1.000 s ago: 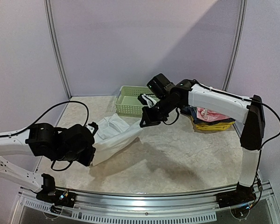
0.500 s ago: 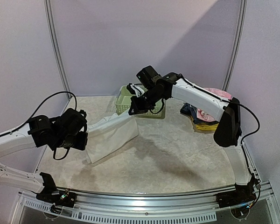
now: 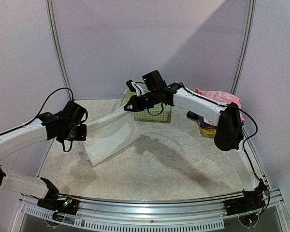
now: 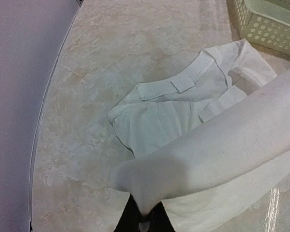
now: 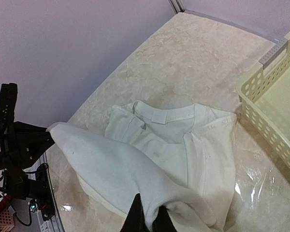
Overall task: Fold and stack the mixed laundry pile
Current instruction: Fold the 2/3-rectangle-folded T-shirt at the center of the board.
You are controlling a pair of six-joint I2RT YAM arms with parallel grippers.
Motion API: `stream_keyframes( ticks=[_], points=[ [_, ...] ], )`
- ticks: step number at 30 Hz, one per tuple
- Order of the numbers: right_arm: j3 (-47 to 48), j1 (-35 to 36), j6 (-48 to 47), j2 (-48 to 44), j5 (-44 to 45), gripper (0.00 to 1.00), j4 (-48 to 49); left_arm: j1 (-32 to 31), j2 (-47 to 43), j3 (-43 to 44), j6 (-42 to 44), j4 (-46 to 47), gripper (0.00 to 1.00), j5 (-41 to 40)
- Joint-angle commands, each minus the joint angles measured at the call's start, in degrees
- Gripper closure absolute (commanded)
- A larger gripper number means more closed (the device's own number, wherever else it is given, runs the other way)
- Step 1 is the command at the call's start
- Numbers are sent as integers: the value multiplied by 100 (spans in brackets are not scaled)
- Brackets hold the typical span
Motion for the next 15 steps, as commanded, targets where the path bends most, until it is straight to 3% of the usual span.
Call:
stream_keyframes(
  ticks=[1, 15],
  points=[
    [225, -119, 58, 317, -47, 100, 974, 446, 472, 151, 316, 665, 100, 66],
    [233, -276, 417, 813, -127, 95, 1689, 1159, 1724, 576, 391, 978, 100, 242]
  ],
)
